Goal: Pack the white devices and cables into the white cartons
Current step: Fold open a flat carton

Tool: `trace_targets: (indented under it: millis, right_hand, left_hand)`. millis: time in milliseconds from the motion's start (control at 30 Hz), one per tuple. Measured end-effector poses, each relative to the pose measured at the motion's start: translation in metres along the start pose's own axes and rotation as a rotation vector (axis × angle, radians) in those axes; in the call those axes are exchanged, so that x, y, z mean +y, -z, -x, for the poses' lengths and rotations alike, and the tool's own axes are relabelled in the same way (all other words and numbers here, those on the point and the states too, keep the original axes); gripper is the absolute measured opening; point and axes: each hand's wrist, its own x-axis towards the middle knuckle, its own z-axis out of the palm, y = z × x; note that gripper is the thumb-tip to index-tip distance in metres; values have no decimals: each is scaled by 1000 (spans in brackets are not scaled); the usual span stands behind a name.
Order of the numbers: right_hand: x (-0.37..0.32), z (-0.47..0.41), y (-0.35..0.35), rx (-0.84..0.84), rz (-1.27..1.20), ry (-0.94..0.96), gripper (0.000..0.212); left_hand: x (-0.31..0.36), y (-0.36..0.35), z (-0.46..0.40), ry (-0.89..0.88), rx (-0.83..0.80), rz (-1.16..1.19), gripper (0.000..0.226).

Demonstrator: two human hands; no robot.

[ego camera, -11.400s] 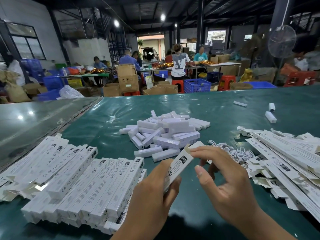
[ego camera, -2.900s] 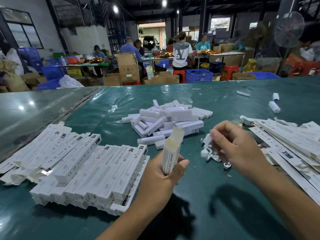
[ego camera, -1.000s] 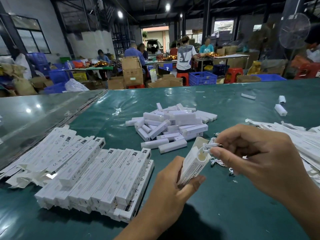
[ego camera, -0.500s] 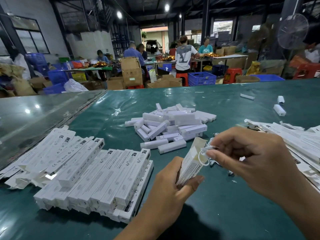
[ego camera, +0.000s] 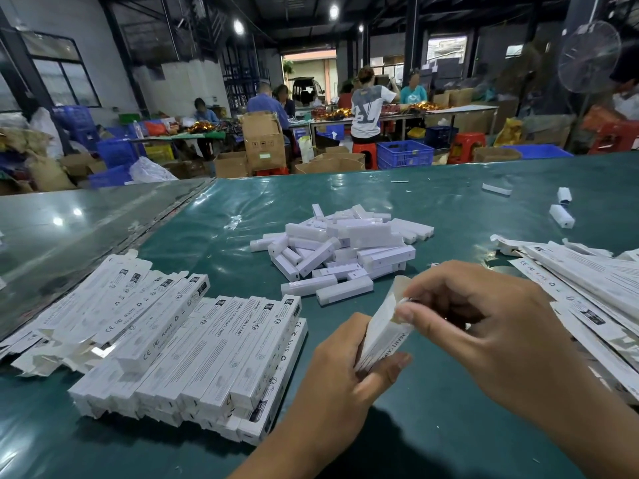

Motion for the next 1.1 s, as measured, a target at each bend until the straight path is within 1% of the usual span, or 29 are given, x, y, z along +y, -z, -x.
trace_targets:
  millis: [33, 100, 133, 267, 300, 333, 400, 433, 500, 567, 633, 700, 800, 867, 967, 1033, 1100]
  right_hand:
    - [0, 0, 1, -44, 8, 15, 12]
    - [0, -2, 7, -131, 32, 29, 26]
    - [2, -3, 11, -159, 46, 32, 30]
    - [6, -5, 18, -195, 103, 43, 21]
    - [6, -4, 17, -204, 67, 23, 18]
    - [6, -3, 17, -219, -27, -34, 17]
    - [7, -4, 16, -237, -290, -185, 20]
    - [9, -3, 16, -228, -346, -231, 22]
    - [12, -3, 15, -201, -316, -254, 25]
    - [11, -3, 13, -182, -242, -234, 24]
    - [11, -2, 10, -185, -146, -184, 19]
    - [11, -1, 8, -236, -49, -123, 18]
    - [10, 0, 5, -347, 8, -104, 30]
    - [9, 1, 3, -306, 37, -55, 35]
    - [6, -1, 1, -150, -19, 47, 28]
    - [7, 0, -1, -94, 18, 127, 27]
    - [8, 2, -3, -49, 45, 156, 28]
  left_hand:
    - [0, 0, 0, -9, -6, -17, 20]
    - [1, 0, 0, -10, -16, -11, 20]
    - [1, 0, 0, -7, -18, -2, 20]
    - [0, -1, 1, -19, -25, -18, 22]
    - [0, -1, 2, -19, -22, -24, 23]
    - [-1, -1, 2, -18, -20, -31, 24]
    - [-2, -2, 3, -17, -18, -47, 27]
    - [-2, -2, 3, -20, -20, -56, 28]
    - [-2, -3, 2, -26, -24, -67, 27]
    - [-1, -3, 2, -19, -18, -50, 26]
    - [-1, -2, 2, -5, -13, -32, 25]
    - [-1, 0, 1, 5, -12, -19, 24]
    - [-1, 1, -1, 30, 13, 66, 29]
    - [-1, 1, -1, 54, 25, 143, 39]
    - [-2, -1, -1, 91, 0, 291, 45]
    - [-3, -3, 1, 94, -27, 314, 47]
    - [-3, -4, 2, 88, -50, 331, 46]
